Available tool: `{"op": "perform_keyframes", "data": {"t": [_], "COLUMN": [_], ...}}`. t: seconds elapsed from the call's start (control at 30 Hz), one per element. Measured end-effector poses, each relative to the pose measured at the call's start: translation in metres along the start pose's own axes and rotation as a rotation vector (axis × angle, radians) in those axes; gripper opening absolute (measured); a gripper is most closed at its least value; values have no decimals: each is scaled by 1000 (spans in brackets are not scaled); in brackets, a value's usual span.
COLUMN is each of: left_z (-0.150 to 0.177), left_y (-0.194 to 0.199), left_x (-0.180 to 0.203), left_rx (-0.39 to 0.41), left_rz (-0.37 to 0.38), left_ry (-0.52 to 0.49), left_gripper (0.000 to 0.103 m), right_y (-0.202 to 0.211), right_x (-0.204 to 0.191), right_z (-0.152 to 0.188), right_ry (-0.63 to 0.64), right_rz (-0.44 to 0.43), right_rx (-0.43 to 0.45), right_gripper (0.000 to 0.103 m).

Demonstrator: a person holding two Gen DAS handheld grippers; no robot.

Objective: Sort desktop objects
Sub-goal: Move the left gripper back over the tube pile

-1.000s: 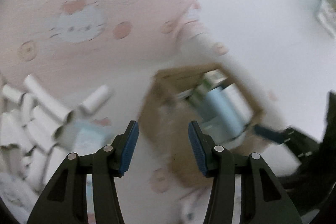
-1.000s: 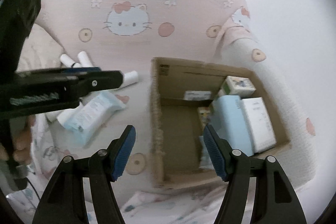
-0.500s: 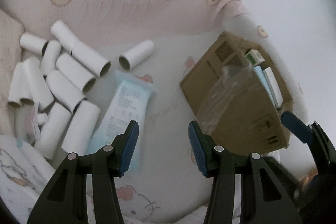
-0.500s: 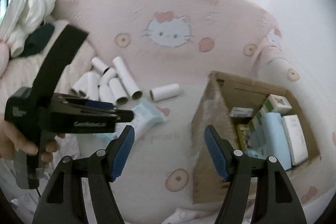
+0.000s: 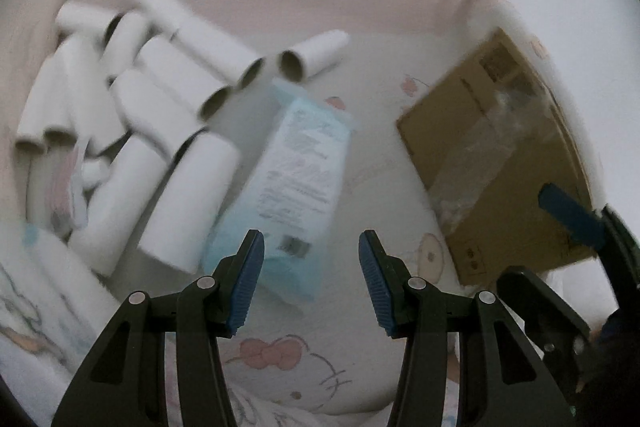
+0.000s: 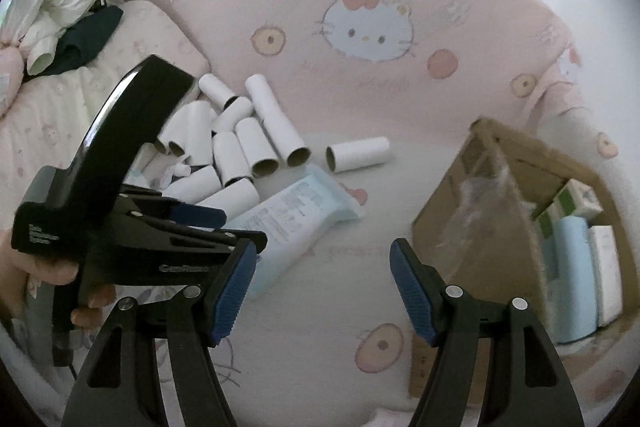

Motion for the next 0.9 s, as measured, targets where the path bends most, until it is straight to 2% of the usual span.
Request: {"op": "perform_keyframes", "data": {"t": [0.07, 0.2, 0.37, 0.43, 0.53, 0.57, 0.63, 0.73, 0.9], "left_z": [-2, -8, -8, -8, -10, -11, -13, -19, -41], "left_y": [-1, -1, -8, -12, -14, -13, -7, 6, 14], "left_x": [-17, -47, -42, -39, -44, -45, -46, -52, -69], "left_rx": [5, 16, 28, 26, 27, 34, 69, 136, 175], "left_rz": [0, 82, 37, 43, 66, 77, 90, 85, 60], "left_ry": [57, 212, 181, 169, 204, 214, 223, 244, 297], "left_gripper": [53, 53, 53, 49, 45, 40, 37, 37, 35], "right_y": [-10, -34, -58, -67, -80, -84, -91, -97, -108], "right_x": [1, 1, -1, 1, 5, 7, 10, 16, 14], "right_z": [-1, -2, -1, -1, -1, -1, -2, -8, -29], "right_ry": [0, -34, -103, -145, -205, -223, -256, -306, -292], "right_rz": [-14, -68, -138, -160, -179, -186, -193, -221, -250], "right_rx": [-15, -43, -79, -89, -115, -122, -136, -128, -108], "right_gripper": [67, 67, 68, 67, 68, 68, 68, 68, 68]}}
Point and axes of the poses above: each gripper's, at about its wrist camera, not at the fingertips, and y roughly against the way its jaws point, x to its right, z to its underside, the point moved 2 cm from there along -y, roughly the way its jaws point, and after that the axes turned 13 degrees about y, right-handed, at the moved point
